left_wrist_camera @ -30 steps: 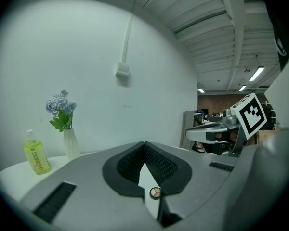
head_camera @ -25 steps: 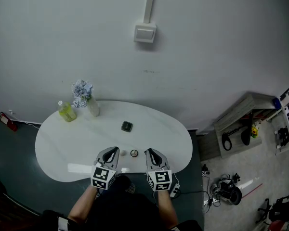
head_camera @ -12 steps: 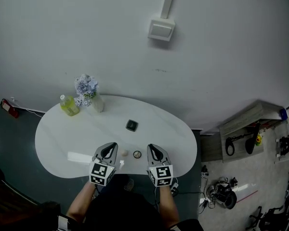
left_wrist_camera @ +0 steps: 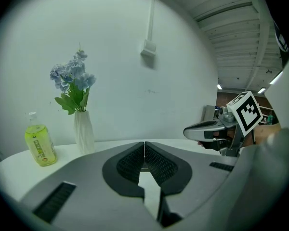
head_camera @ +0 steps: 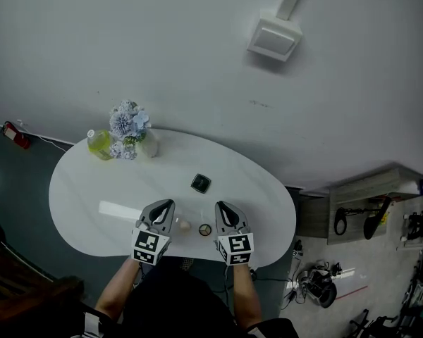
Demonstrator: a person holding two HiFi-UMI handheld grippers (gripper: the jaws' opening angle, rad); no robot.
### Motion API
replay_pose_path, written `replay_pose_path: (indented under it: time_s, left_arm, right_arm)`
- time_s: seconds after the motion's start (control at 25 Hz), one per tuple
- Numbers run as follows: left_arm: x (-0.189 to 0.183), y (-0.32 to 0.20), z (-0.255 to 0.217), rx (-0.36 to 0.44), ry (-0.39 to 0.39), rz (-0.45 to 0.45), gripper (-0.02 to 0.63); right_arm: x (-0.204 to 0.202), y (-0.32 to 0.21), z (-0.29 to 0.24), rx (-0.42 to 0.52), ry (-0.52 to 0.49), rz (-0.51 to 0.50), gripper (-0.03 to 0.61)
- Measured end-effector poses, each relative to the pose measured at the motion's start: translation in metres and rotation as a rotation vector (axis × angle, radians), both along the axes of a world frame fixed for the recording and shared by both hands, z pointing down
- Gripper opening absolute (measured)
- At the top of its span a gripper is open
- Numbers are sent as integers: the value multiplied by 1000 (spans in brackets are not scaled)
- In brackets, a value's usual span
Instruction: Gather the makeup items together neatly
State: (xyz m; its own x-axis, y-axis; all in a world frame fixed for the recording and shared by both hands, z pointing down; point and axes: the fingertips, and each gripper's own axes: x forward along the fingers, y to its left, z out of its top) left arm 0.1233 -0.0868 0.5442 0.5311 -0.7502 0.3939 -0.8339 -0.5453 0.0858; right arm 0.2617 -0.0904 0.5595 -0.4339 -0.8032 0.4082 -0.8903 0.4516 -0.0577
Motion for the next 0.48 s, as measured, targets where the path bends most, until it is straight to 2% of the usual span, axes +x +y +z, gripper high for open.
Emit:
replay_pose_path:
  time_s: [0.48]
  left_arm:
    - [-2,-49,47,-105,1,-4,20]
  right_arm:
    - [-13,-48,55,-121,5,-25,41]
